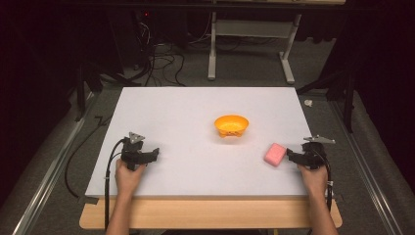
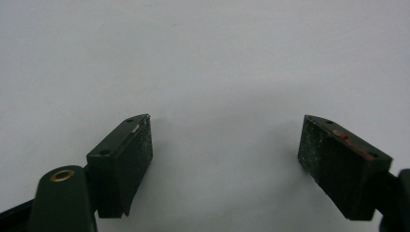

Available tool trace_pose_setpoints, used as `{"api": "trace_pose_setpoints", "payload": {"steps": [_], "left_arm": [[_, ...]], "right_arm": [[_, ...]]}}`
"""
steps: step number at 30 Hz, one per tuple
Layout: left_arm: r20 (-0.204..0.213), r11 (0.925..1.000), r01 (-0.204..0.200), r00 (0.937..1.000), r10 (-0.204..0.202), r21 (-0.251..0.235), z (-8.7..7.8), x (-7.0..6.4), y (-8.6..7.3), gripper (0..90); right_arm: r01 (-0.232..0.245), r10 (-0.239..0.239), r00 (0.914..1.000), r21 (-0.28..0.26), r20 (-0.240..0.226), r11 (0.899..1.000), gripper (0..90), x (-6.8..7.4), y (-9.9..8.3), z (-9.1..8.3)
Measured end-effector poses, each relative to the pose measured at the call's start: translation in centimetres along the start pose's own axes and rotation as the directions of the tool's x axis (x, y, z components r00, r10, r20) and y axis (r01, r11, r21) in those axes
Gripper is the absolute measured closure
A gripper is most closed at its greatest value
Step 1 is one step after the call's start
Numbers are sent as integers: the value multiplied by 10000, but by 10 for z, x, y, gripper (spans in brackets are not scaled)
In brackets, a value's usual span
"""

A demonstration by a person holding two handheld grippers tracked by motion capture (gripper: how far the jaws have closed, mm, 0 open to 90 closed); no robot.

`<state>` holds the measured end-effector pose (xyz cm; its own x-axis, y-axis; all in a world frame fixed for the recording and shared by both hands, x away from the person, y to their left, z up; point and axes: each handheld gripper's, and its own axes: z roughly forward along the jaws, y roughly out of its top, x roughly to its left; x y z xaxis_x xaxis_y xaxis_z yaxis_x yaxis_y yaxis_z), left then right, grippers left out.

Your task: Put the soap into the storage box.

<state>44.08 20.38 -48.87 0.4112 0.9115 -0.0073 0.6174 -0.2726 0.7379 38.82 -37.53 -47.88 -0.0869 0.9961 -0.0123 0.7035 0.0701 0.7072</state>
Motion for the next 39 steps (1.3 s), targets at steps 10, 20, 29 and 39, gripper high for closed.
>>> {"api": "trace_pose_setpoints", "payload": {"steps": [10, 20, 29, 39], "left_arm": [[-1, 10000, -4, 10000, 4, 4, 0, 0, 0, 202], [-3, 10000, -5, 10000, 5, 3, 0, 0, 0, 202], [-2, 10000, -6, 10000, 6, 1, 0, 0, 0, 202], [-3, 10000, -3, 10000, 3, 1, 0, 0, 0, 202]], "right_arm": [[-161, 161, 9998, 46, -89, 9999, 240, -2, 1, -1], [-461, 457, 9988, -235, -147, 9987, 219, -9, 2, -9], [-386, 364, 9987, -663, -347, 9971, 210, -8, 5, -20], [16, -127, 9939, -1010, -1092, 9949, 176, 1, 7, -29]]}}
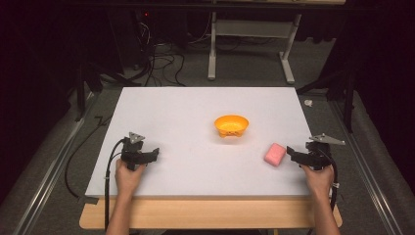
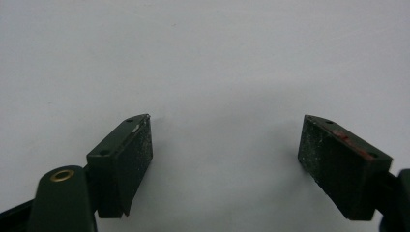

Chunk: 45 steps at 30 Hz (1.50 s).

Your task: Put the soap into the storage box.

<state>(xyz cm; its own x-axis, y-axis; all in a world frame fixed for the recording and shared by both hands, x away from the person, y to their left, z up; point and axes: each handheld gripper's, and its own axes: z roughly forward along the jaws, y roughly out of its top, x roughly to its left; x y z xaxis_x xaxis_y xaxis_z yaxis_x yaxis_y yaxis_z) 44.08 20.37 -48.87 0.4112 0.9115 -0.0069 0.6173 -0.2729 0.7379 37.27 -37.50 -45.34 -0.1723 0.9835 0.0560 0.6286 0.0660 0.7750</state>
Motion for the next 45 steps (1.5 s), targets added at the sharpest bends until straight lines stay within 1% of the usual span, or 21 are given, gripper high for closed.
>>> {"api": "trace_pose_setpoints", "payload": {"steps": [1, 2, 4, 5, 9, 12, 16, 23, 24, 27, 30, 31, 33, 34, 38, 39, 41, 42, 43, 44, 45], "left_arm": [[0, 10000, 0, 10000, 0, 0, 0, 0, 0, 202], [0, 10000, 0, 10000, 0, 1, 0, 0, 0, 202], [1, 10000, 1, 10000, -1, 1, 0, 0, 0, 202], [1, 10000, 1, 10000, -1, 1, 0, 0, 0, 202], [2, 10000, 0, 10000, 0, 1, 0, 0, 0, 202], [0, 10000, 0, 10000, 0, 2, 0, 0, 0, 202], [-1, 10000, -1, 10000, 1, 2, 0, 0, 0, 202], [-2, 10000, -2, 10000, 2, 1, 0, 0, 0, 202], [-2, 10000, -2, 10000, 2, 1, 0, 0, 0, 202], [-2, 10000, 0, 10000, 0, 2, 0, 0, 0, 202], [-1, 10000, 0, 10000, 0, 3, 0, 0, 0, 202], [-3, 10000, -4, 10000, 4, 2, 0, 0, 0, 202], [-3, 10000, 0, 10000, 0, 0, 0, 0, 0, 202], [-5, 10000, 0, 10000, 0, -1, 0, 0, 0, 202], [-6, 10000, 8, 10000, -8, 0, 0, 0, 0, 202], [-7, 10000, 7, 10000, -7, 0, 0, 0, 0, 202], [-5, 10000, 8, 10000, -8, 1, 0, 0, 0, 202], [-6, 10000, 8, 10000, -8, 2, 0, 0, 0, 202], [-6, 10000, 5, 10000, -5, 4, 0, 0, 0, 202], [-6, 10000, 13, 10000, -13, 1, 0, 0, 0, 202], [-8, 10000, 10, 10000, -10, 0, 0, 0, 0, 202]], "right_arm": [[0, 0, 10000, 0, 0, 10000, 176, 0, 0, 0], [211, -212, 9994, -32, -269, 9998, 162, 5, 1, -1], [327, -328, 9985, -28, -445, 9995, 152, 8, 2, -2], [327, -328, 9985, -28, -445, 9995, 152, 8, 2, -2], [579, -585, 9954, -92, -765, 9983, 136, 13, 3, -3], [884, -892, 9901, -119, -1080, 9960, 125, 18, 4, -3], [1222, -1221, 9836, -75, -1325, 9925, 124, 24, 5, -1], [1700, -1664, 9730, 90, -1599, 9854, 123, 32, 7, 4], [1700, -1664, 9730, 90, -1599, 9854, 123, 32, 7, 4], [1963, -1913, 9668, 129, -1692, 9805, 123, 34, 8, 7], [2022, -1959, 9652, 191, -1731, 9792, 123, 36, 9, 9], [2160, -2090, 9616, 210, -1779, 9762, 122, 37, 10, 11], [2234, -2155, 9601, 250, -1784, 9744, 122, 38, 10, 12], [2533, -2443, 9532, 290, -1780, 9670, 122, 40, 11, 14], [2576, -2470, 9510, 346, -1858, 9656, 122, 41, 10, 17], [2676, -2549, 9482, 446, -1895, 9625, 119, 41, 10, 20], [2621, -2476, 9484, 500, -1980, 9638, 119, 41, 9, 22], [2678, -2518, 9445, 504, -2108, 9622, 116, 42, 9, 24], [2678, -2518, 9445, 504, -2108, 9622, 116, 42, 9, 24], [2763, -2571, 9404, 595, -2225, 9592, 111, 43, 8, 26], [2792, -2592, 9395, 623, -2239, 9582, 111, 43, 8, 27]]}}
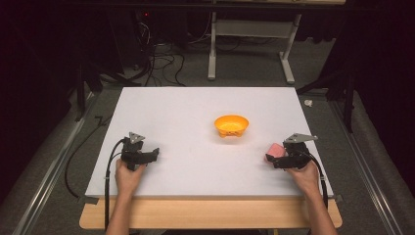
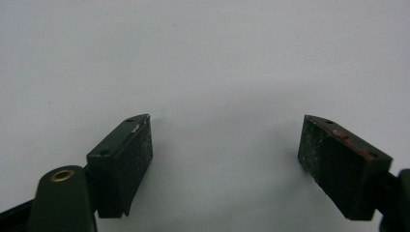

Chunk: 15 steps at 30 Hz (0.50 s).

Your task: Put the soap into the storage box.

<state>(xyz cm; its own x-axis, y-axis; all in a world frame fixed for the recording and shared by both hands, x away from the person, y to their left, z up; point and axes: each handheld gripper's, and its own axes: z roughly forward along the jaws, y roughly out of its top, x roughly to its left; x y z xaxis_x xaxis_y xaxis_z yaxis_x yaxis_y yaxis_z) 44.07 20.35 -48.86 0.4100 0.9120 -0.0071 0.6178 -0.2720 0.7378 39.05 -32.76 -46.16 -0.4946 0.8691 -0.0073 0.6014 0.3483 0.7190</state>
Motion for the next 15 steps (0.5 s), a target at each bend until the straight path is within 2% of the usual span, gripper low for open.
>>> {"api": "trace_pose_setpoints", "payload": {"steps": [12, 15], "left_arm": [[2, 10000, -3, 10000, 3, 4, 0, 0, 0, 202], [4, 10000, 4, 10000, -4, -1, 0, 0, 0, 202]], "right_arm": [[176, -190, 9997, 846, 156, 9963, 115, 2, -4, 16], [77, -82, 9999, 781, 65, 9969, 127, 0, -6, 17]]}}
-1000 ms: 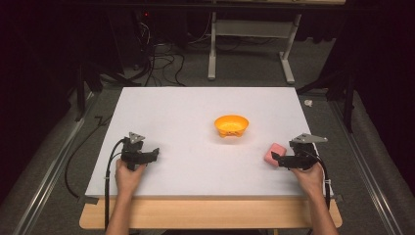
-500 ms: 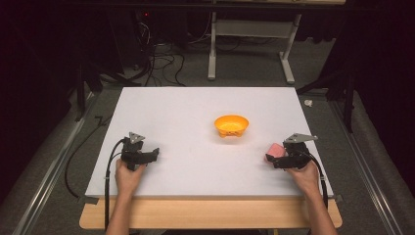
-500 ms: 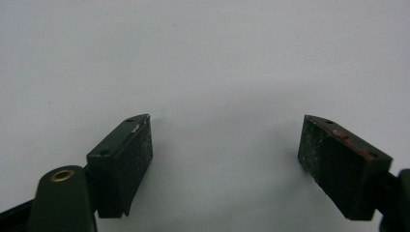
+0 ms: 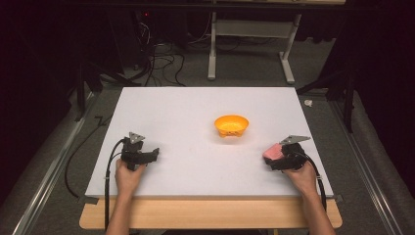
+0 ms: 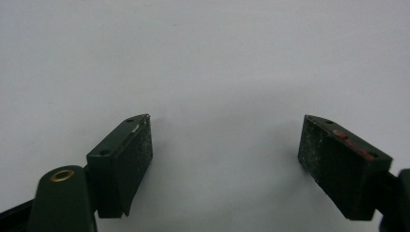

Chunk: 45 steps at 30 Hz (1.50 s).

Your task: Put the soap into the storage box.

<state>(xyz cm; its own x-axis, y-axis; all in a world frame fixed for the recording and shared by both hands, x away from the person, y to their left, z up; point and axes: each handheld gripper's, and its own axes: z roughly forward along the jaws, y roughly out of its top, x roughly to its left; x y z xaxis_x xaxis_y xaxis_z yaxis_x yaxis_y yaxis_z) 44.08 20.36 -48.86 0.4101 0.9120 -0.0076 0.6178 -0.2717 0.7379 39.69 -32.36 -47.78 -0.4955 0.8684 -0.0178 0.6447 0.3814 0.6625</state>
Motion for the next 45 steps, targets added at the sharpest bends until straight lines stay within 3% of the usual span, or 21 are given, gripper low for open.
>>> {"api": "trace_pose_setpoints", "payload": {"steps": [19, 45], "left_arm": [[-4, 10000, -3, 10000, 3, -10, 0, 0, 0, 202], [2, 10000, -1, 10000, 1, -5, 0, 0, 0, 202]], "right_arm": [[-30, 31, 10000, -214, 73, 9998, 136, 3, -1, -4], [-567, 550, 9982, -845, -219, 9948, 136, 14, 22, -22]]}}
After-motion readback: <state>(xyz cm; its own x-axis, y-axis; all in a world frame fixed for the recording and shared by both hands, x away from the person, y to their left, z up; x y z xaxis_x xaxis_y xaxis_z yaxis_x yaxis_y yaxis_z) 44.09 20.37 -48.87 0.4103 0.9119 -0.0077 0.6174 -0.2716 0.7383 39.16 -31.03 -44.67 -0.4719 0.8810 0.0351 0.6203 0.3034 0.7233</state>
